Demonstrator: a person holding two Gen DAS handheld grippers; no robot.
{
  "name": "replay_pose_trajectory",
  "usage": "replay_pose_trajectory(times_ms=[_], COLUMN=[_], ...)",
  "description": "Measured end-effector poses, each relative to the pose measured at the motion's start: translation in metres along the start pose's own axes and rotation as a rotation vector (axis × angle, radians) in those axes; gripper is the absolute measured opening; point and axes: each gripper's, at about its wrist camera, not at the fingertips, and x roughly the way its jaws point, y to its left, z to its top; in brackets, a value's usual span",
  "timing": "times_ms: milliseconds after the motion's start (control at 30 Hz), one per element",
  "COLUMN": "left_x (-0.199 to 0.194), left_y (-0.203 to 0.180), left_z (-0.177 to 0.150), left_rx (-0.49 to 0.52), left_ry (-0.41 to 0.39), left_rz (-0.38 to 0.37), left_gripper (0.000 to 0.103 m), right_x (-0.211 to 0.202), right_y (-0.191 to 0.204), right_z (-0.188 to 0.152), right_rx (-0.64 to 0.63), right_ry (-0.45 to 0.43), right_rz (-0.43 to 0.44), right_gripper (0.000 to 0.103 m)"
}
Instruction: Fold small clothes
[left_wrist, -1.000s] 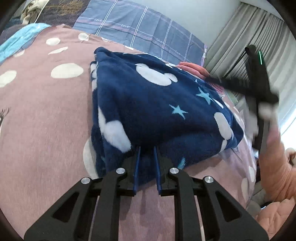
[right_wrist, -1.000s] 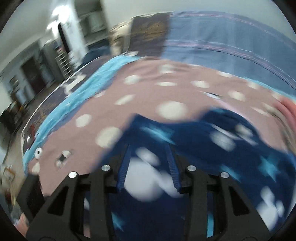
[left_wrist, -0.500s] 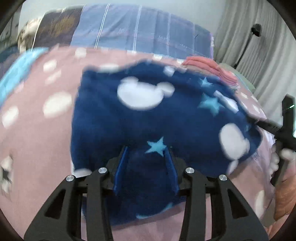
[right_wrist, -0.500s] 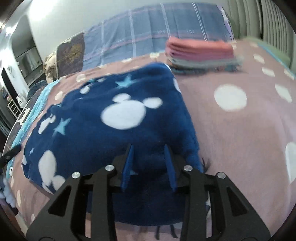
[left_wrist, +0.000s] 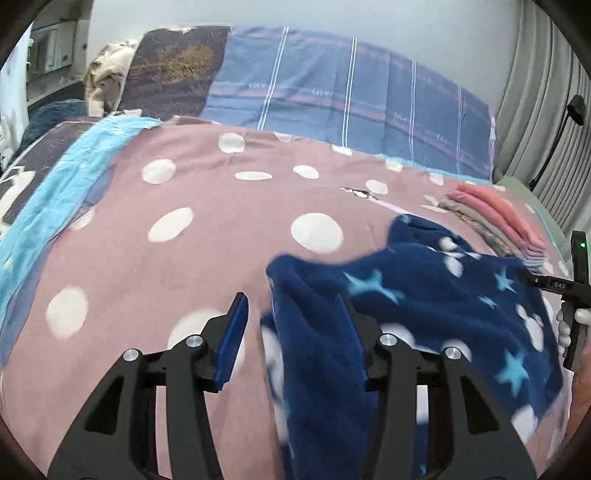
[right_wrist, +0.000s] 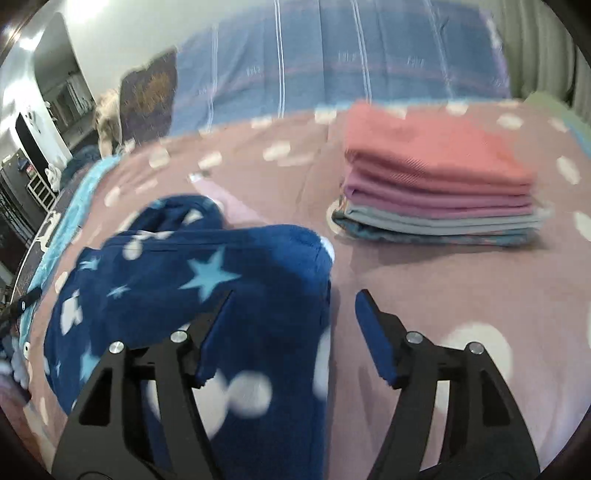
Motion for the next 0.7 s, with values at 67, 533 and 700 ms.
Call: replay_pose_trajectory(times_ms=[67,533,700], left_x=[0.028,0.041,-0.024], left_y=[0.002,-0.019,-0.015], left_z=[0.012,-0.028,-0.028], left_rx=[0.008,0.216,0.107], left_ry=[0.057,-0.071,-0.158], left_rz=[-0.025,0.279,0.166], left_gripper=[0.05,0.016,0.019], right_x=[0.022,0.018,-0.069], right_y=[-0.011,-0.012,0.001], right_z=[0.008,-0.012,-0.033], right_rx=[0.066,0.009,0.039], right_ry=[0.045,-0.13,-0.256], right_rz=[0.042,-0.011,-0.006], right_gripper=[0.067,0.032,0.04])
